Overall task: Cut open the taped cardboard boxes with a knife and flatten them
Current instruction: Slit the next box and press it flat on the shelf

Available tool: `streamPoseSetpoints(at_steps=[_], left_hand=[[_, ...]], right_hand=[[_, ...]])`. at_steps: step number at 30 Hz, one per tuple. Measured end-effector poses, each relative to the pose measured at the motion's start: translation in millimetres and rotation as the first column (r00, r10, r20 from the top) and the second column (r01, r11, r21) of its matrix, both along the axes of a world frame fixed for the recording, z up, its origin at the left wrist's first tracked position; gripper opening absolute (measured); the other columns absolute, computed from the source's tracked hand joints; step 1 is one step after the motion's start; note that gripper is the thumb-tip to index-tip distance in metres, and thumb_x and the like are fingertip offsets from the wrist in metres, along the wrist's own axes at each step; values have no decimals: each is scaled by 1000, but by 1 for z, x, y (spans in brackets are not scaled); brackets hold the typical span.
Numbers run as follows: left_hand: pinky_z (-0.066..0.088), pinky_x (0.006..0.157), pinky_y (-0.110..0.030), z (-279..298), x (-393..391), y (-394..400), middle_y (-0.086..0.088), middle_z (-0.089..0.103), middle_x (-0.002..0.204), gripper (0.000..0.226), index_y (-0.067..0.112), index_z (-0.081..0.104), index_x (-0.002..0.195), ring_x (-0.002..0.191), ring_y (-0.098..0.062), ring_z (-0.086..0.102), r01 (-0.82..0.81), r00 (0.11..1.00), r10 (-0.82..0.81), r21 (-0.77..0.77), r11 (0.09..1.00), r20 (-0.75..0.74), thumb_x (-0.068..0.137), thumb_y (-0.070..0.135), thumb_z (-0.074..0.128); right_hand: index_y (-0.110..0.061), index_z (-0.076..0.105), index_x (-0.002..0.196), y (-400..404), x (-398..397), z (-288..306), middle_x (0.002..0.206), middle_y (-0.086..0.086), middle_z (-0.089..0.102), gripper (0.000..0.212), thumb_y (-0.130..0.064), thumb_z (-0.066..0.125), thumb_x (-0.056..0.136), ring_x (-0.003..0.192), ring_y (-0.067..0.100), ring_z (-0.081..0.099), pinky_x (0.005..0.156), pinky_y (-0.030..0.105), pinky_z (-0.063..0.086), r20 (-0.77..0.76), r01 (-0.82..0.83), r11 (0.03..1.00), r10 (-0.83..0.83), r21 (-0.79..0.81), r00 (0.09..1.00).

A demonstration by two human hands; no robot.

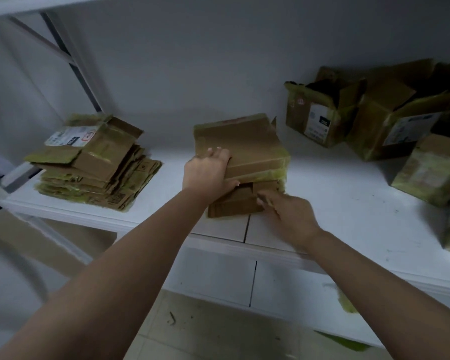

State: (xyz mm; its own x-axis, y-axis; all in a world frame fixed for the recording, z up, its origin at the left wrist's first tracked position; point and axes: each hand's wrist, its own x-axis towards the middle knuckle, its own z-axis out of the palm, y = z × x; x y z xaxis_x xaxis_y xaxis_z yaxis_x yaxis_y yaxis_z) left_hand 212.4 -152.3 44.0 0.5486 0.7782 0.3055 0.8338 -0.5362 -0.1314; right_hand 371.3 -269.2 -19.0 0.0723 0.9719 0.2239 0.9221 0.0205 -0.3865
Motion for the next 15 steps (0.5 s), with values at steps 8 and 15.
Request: streamPoseSetpoints(at_steps=[8, 15], left_hand=[[36, 108, -40, -21, 0, 6, -9, 33, 153, 84, 15, 31, 142, 143, -29, 30, 12, 989, -8, 25, 1000, -147, 76, 36, 79], [39, 105, -40, -15, -4, 10, -12, 36, 151, 73, 13, 33, 142, 140, -31, 34, 64, 987, -65, -7, 998, -147, 80, 21, 71]], right_hand=[[-18, 55, 123, 13, 17, 22, 105, 14, 53, 51, -33, 74, 78, 53, 21, 44, 47, 23, 28, 161, 250, 924, -304, 291, 939], [-28, 14, 148, 42, 11, 29, 140, 7, 25, 84, -51, 62, 84, 67, 19, 52, 52, 25, 37, 444, 303, 951, -297, 58, 845]])
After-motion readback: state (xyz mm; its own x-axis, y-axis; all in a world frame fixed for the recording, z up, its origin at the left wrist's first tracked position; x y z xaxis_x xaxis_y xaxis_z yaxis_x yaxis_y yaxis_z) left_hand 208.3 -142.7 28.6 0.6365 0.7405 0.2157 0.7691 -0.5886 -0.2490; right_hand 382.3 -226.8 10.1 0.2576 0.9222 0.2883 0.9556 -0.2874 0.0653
